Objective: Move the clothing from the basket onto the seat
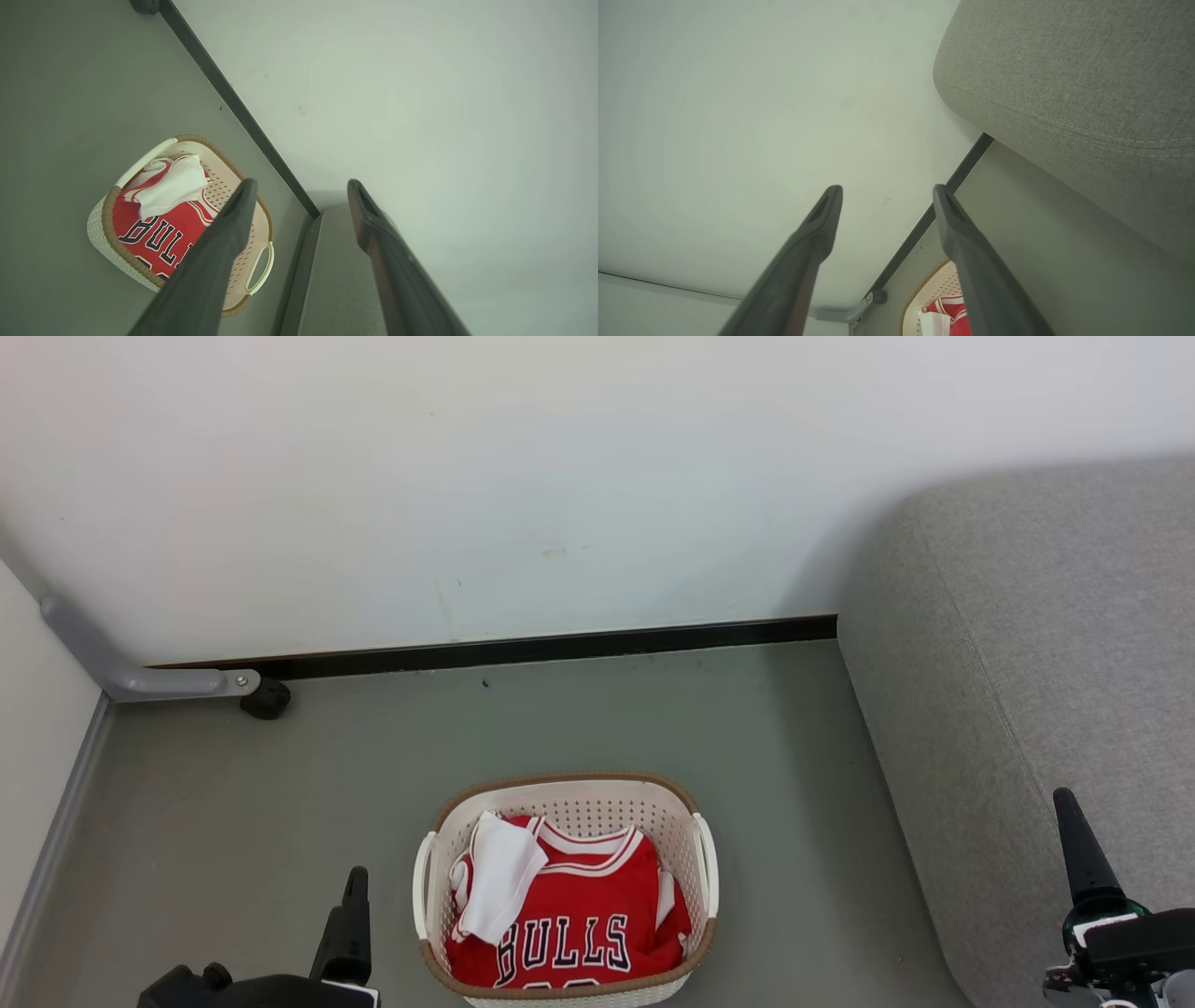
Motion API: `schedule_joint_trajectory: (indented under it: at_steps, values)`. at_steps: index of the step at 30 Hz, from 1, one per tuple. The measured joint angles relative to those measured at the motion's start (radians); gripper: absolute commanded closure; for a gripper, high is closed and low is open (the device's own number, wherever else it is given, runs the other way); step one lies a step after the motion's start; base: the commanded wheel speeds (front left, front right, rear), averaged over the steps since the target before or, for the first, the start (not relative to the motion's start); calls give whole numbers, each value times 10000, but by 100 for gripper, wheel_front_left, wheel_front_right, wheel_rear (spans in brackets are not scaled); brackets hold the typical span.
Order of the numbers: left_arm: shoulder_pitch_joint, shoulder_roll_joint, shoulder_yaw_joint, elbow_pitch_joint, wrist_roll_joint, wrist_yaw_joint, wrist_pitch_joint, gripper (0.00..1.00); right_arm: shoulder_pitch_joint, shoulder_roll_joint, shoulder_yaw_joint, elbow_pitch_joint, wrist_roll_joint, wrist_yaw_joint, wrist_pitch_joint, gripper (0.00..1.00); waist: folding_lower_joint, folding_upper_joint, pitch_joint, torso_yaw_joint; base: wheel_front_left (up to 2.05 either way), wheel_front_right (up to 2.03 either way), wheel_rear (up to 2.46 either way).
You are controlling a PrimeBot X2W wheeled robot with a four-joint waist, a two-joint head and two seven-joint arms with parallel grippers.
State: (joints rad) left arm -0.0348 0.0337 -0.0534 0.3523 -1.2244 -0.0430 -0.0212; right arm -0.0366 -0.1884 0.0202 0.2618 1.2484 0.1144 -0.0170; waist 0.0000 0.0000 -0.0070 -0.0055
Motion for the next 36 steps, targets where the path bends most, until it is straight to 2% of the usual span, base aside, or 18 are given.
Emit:
schedule_joint_trajectory:
  at_steps: [2, 15, 36]
  values:
    - [-6, 25, -81, 2, 171, 6, -33, 0, -18, -77, 79, 0, -153, 0, -38, 0, 0, 0, -3, 1, 0, 0, 0]
    - [-208, 420, -1101, 173, 3097, 359, -548, 0, -244, -748, 1193, 516, -2226, 2, -570, 0, 0, 0, -21, 8, 0, 0, 0]
    - [-394, 640, -1939, 662, 6301, 874, -1239, 0, -553, -1584, 2922, 1172, -4548, 15, -1294, 0, 0, 0, -49, -59, 0, 0, 0]
